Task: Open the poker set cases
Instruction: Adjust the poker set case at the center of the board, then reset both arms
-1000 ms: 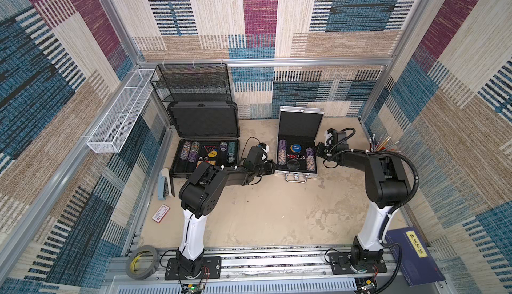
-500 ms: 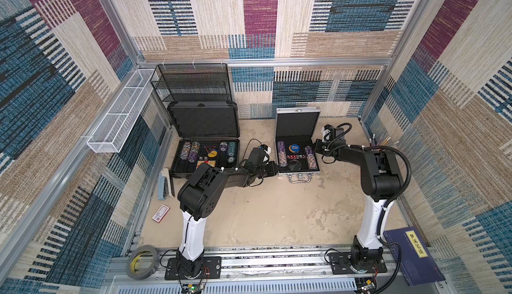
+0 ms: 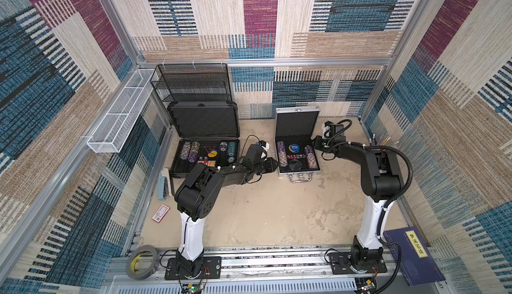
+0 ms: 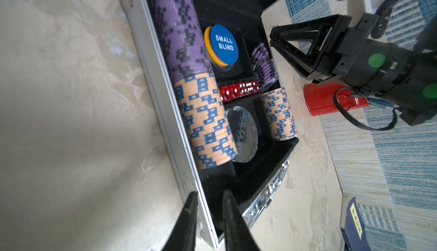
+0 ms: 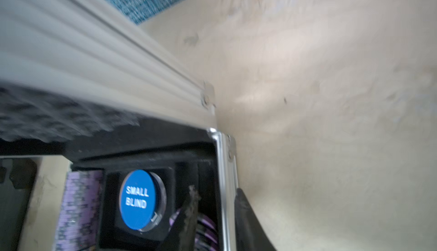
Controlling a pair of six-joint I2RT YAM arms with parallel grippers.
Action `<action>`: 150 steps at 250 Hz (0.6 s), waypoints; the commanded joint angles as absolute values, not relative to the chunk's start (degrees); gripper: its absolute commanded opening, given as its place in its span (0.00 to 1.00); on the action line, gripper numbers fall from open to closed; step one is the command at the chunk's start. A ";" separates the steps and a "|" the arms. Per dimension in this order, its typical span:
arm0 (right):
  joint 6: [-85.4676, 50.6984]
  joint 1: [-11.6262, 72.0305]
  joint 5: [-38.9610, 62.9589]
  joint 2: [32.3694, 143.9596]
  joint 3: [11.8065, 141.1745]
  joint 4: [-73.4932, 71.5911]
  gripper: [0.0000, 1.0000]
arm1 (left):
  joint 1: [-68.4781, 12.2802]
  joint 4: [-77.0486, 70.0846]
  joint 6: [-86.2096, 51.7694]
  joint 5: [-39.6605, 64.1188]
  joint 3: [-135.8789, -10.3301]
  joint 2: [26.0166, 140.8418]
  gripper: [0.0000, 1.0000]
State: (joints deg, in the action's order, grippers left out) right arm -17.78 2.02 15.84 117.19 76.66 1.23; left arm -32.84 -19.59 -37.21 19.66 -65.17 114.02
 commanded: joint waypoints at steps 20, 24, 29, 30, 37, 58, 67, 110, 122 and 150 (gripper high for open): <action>-16.18 1.95 11.21 115.30 80.16 3.41 0.30 | -31.30 -15.63 -29.97 17.03 -66.31 110.99 0.29; -16.17 1.96 10.96 114.96 80.26 3.47 0.30 | -31.14 -15.17 -29.43 16.62 -66.42 110.55 0.30; -16.04 1.90 10.61 114.46 80.26 3.51 0.30 | -30.91 -14.53 -28.73 16.11 -66.59 109.96 0.31; -16.06 1.87 10.54 114.40 80.30 3.51 0.30 | -30.83 -14.38 -28.56 16.01 -66.61 109.82 0.32; -16.08 1.86 9.93 113.63 80.03 3.43 0.30 | -30.45 -13.50 -27.46 15.09 -66.79 108.93 0.34; -16.00 1.67 8.45 110.61 78.14 2.14 0.30 | -29.00 -10.90 -23.46 11.53 -66.75 105.23 0.43; -15.68 1.60 8.03 108.86 76.52 1.00 0.33 | -28.21 -10.01 -21.61 9.78 -66.47 103.41 0.48; -14.35 1.24 2.07 98.93 65.72 -7.06 0.45 | -22.31 -11.68 -15.49 1.16 -60.18 93.40 0.65; -14.22 1.13 -0.19 95.85 61.82 -10.11 0.49 | -20.59 -13.62 -14.20 -1.61 -57.16 90.51 0.68; -14.40 0.46 -4.96 89.46 52.94 -16.27 0.52 | -17.11 -17.06 -11.38 -7.35 -50.69 85.00 0.70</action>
